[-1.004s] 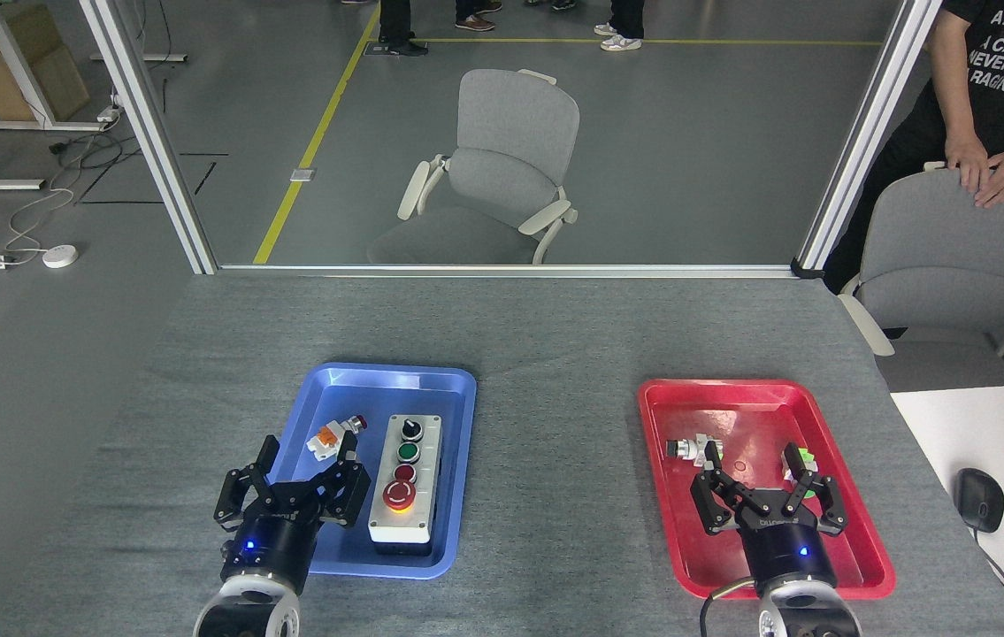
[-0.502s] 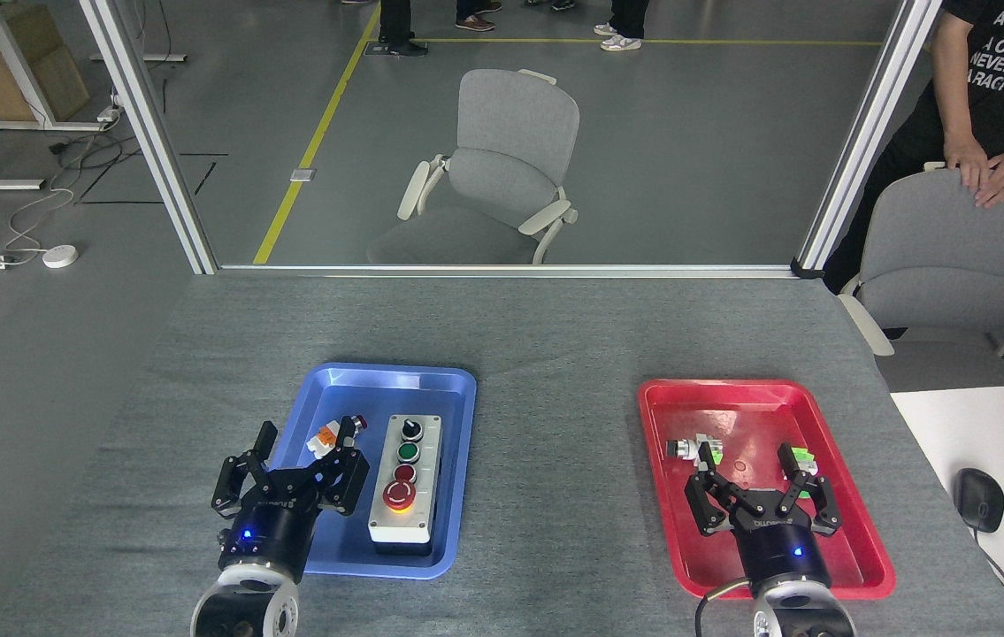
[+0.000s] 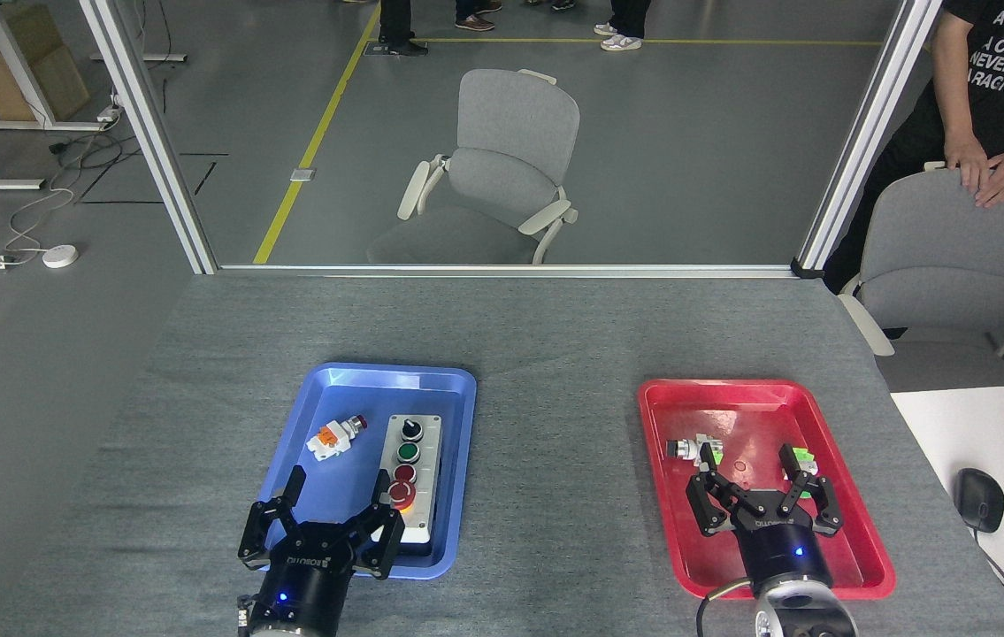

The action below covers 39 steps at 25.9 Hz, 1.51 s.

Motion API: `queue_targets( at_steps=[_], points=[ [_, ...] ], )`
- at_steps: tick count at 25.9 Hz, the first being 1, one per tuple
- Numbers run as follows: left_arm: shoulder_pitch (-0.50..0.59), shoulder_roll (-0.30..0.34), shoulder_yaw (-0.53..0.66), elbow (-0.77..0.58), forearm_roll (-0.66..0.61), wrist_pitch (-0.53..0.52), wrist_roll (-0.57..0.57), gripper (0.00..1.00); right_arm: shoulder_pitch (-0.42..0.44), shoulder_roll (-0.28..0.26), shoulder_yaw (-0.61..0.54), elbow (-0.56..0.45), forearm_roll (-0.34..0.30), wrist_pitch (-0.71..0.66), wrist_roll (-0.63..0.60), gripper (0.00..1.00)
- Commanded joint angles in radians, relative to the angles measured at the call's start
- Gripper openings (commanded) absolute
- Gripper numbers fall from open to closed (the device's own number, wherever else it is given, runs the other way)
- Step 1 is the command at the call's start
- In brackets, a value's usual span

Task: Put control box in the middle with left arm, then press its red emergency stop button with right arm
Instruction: 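Move the left gripper down to the near end of the grey control box, then grasp the near end of the grey control box with the left gripper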

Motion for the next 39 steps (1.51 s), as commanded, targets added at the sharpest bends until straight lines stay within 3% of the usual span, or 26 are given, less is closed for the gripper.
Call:
queue_targets(
  at_steps=[1,6,16,33,39],
  points=[
    [0.044,-0.077,-0.07,0.02,-0.185,0.046,0.001,0.98,0.0,0.002,0.002,0.0,0.0,0.006,0.001,0.98],
    [0.039,-0.105,-0.156,0.111,-0.243,0.157,-0.056,0.98,0.0,0.005,0.003,0.0,0.0,0.006,0.001,0.98],
    [-0.077,-0.122,-0.147,0.347,-0.231,0.194,-0.114,0.98,0.0,0.002,0.003,0.0,-0.002,0.006,-0.001,0.98],
    [-0.133,-0.123,-0.068,0.372,-0.211,0.177,-0.15,0.98,0.0,0.005,0.003,0.0,-0.002,0.006,-0.001,0.98],
    [-0.179,-0.125,-0.068,0.442,-0.19,0.175,-0.15,0.98,0.0,0.008,0.003,0.0,-0.002,0.006,-0.001,0.98]
  ],
)
